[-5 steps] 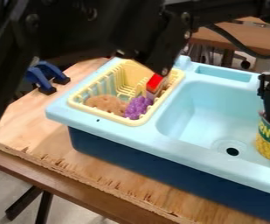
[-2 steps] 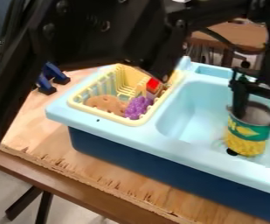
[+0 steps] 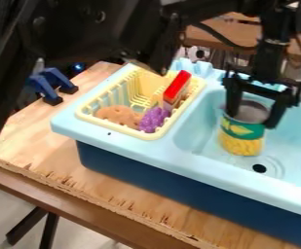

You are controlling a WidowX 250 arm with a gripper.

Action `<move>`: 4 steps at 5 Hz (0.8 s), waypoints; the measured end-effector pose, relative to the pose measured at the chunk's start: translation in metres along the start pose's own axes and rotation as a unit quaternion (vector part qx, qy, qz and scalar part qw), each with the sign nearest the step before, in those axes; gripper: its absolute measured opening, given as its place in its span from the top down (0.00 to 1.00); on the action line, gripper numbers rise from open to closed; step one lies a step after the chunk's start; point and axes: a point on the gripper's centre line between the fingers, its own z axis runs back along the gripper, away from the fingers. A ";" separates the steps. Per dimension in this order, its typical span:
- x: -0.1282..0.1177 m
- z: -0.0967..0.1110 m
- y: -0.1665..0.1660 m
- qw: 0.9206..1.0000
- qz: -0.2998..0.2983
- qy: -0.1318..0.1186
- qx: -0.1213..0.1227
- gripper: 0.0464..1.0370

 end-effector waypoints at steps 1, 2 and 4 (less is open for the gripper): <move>-0.002 0.000 0.009 1.000 0.008 0.006 0.009 0.04; -0.008 0.000 0.013 1.000 0.011 -0.003 0.008 0.04; -0.039 0.048 -0.008 0.986 -0.009 -0.143 -0.086 0.04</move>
